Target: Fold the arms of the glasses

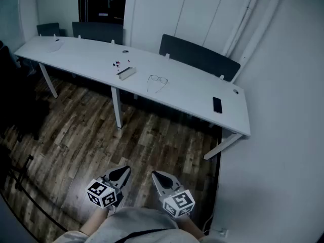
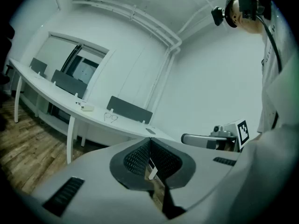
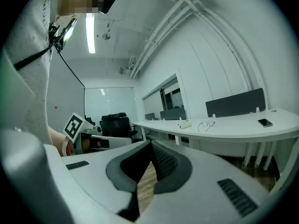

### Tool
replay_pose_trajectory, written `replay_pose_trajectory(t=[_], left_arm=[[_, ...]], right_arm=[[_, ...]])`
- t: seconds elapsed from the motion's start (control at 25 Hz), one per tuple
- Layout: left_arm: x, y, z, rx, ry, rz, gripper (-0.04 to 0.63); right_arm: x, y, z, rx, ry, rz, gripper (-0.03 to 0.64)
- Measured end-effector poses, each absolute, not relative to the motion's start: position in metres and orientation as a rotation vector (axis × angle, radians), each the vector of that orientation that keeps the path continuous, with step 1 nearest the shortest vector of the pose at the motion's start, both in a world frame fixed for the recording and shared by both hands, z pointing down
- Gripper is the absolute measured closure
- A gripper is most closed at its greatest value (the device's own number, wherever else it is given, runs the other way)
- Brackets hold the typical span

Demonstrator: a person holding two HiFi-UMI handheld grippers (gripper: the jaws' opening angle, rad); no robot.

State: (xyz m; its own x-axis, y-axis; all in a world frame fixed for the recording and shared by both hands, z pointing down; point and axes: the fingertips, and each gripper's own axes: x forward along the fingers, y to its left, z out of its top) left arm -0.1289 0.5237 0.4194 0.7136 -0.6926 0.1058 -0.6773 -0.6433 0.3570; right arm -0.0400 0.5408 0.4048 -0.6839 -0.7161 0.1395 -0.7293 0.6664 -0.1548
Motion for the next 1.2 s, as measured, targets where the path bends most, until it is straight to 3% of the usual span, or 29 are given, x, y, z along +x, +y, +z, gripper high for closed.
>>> replay_pose_trajectory(t=[1.2], left_arm=[[-0.071,0.511,0.422,2.533,-1.144,0.020,0.580]], right_arm=[[0.018,0.526,0.407,1.227,-2.881,0.351,0.600]])
